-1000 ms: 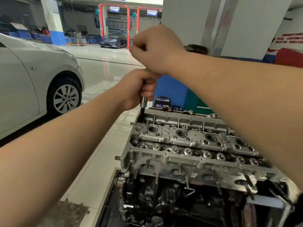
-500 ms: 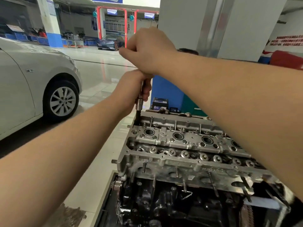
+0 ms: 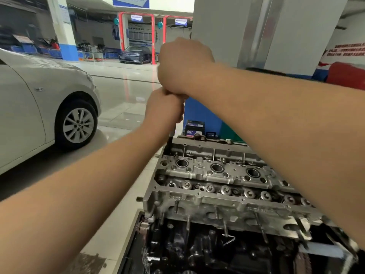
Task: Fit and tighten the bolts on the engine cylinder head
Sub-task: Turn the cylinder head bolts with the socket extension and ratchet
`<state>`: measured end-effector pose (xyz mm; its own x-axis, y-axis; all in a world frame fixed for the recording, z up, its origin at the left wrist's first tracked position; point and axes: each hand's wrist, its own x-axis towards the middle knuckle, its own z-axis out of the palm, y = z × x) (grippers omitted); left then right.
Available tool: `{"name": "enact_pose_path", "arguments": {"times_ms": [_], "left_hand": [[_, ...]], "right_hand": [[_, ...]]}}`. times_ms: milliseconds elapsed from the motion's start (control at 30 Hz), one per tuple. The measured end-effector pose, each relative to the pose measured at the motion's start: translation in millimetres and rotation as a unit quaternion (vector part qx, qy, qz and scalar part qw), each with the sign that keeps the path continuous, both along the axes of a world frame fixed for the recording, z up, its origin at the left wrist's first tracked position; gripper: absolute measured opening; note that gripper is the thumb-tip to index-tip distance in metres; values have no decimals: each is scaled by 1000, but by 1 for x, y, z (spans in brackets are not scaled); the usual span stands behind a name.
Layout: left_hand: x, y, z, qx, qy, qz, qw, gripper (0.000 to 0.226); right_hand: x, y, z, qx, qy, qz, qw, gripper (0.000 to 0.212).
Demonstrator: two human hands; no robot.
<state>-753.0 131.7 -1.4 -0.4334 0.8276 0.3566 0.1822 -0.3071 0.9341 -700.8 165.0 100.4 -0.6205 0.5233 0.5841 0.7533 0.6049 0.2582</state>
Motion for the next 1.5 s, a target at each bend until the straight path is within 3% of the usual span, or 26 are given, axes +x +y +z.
{"name": "enact_pose_path", "arguments": {"times_ms": [67, 133, 200, 267, 300, 367, 467, 533, 567, 633, 700, 733, 800, 900, 967, 1033, 1100, 1167, 1200, 1300, 1367, 1433, 1500], "left_hand": [[19, 1, -16, 41, 55, 114, 991, 23], [11, 5, -18, 93, -38, 99, 990, 19], [-12, 7, -5, 49, -135, -57, 988, 12], [-33, 4, 5, -40, -119, -213, 969, 24], [-38, 4, 6, -44, -103, -244, 963, 27], [-32, 5, 3, -21, -54, -173, 983, 20], [0, 8, -10, 31, 32, 71, 997, 12], [13, 13, -18, 38, 66, 128, 989, 7], [8, 15, -18, 54, 22, 117, 991, 11], [-13, 16, -13, 52, -90, -14, 994, 21], [-34, 8, -3, -23, -92, -218, 971, 27], [-41, 7, 0, -45, -81, -268, 959, 27], [-37, 7, 2, -39, -54, -195, 979, 17], [-2, 5, -9, 34, -14, 44, 998, 5], [18, 6, -19, 61, -14, 110, 992, 5], [8, 9, -19, 65, -34, 122, 990, 19], [-15, 9, -9, 12, -69, -48, 996, 23], [-33, 4, 4, -52, -73, -245, 965, 26], [-35, 3, 8, -65, -68, -253, 963, 23], [-13, 7, 2, -37, -4, -27, 999, 11], [8, 11, -13, 21, 56, 104, 993, 14], [12, 17, -25, 17, 107, 154, 982, 22], [0, 17, -20, 5, -2, 98, 995, 17]], "right_hand": [[-17, -13, 2, 22, -63, -65, 996, 9], [-27, -18, -2, 81, -85, -43, 992, 13], [-19, -14, -4, 113, -49, 27, 992, 26], [-2, -3, -5, 71, -11, 105, 992, 39], [3, 2, -7, 34, 20, 137, 990, 43], [6, 7, -10, -5, 58, 150, 987, 45], [-8, 4, -5, 20, 26, 16, 999, 17], [-19, -8, -7, 57, -20, -37, 997, 11], [-23, -12, -9, 81, -33, -32, 996, 11], [-21, -14, -12, 116, -17, 25, 993, 21], [-7, -6, -12, 96, 16, 89, 991, 34], [-1, -2, -13, 64, 34, 116, 991, 38], [5, 3, -12, 18, 56, 134, 989, 39], [-8, -5, -8, 37, 15, 17, 999, 14], [-20, -17, -7, 59, -36, -40, 997, 14], [-22, -19, -9, 106, -44, 8, 993, 8], [-6, -10, -10, 107, -19, 90, 990, 27], [14, 2, -10, 30, 21, 154, 987, 41], [19, 6, -10, -6, 36, 170, 985, 44], [8, 6, -7, 1, 20, 97, 995, 27], [-8, -6, -5, 36, -25, -1, 999, 11], [-19, -15, -7, 78, -60, -33, 995, 12], [-17, -16, -10, 131, -55, 28, 989, 15]]}}
